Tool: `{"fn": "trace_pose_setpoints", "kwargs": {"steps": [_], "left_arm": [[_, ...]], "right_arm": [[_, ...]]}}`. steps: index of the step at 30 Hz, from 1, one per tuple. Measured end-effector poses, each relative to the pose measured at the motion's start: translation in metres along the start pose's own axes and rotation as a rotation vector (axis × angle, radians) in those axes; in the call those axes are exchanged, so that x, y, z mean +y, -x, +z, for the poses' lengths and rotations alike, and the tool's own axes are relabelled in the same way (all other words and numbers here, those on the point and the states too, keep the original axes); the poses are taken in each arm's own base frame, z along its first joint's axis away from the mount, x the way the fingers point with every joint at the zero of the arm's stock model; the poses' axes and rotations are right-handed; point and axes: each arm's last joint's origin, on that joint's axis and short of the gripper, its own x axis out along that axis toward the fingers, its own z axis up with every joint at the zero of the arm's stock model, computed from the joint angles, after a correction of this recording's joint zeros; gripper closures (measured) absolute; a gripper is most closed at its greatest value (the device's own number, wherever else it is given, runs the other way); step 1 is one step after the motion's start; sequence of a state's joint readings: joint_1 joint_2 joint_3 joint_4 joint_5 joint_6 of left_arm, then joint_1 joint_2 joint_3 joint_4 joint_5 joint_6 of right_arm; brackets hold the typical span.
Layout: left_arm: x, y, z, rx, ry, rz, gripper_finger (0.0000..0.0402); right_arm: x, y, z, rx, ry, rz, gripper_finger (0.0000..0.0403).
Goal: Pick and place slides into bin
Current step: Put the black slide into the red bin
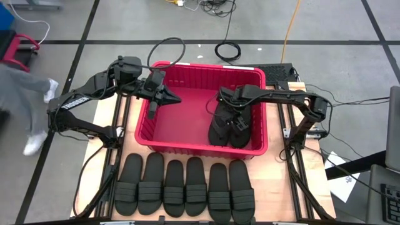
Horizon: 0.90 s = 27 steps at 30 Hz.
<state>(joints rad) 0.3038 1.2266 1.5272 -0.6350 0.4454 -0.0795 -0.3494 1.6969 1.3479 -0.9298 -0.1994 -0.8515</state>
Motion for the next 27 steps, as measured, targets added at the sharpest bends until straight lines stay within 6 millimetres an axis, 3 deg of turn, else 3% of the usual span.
{"fn": "trace_pose_setpoints", "kwargs": {"steps": [5,9,13,16,21,27], "left_arm": [[0.000,0.000,-0.001,0.009,-0.007,0.005,0.0394],[0.003,0.000,-0.006,0.055,-0.037,0.084,0.0400],[0.002,0.003,-0.008,0.082,-0.112,0.109,0.0400],[-0.006,0.016,-0.005,0.040,-0.210,0.086,0.0401],[-0.022,0.048,0.002,-0.076,-0.306,0.088,0.0401],[-0.040,0.088,0.000,-0.150,-0.334,0.110,0.0401]], "right_arm": [[0.007,0.026,0.004,-0.064,-0.115,-0.105,0.0273],[0.016,0.061,0.012,-0.332,-0.281,-0.092,0.0292],[0.029,0.102,0.016,-0.557,-0.442,-0.126,0.0346],[0.046,0.133,0.015,-0.694,-0.476,-0.156,0.0393],[0.082,0.177,0.014,-0.913,-0.474,-0.156,0.0400],[0.125,0.216,0.014,-1.133,-0.399,-0.212,0.0402]]}}
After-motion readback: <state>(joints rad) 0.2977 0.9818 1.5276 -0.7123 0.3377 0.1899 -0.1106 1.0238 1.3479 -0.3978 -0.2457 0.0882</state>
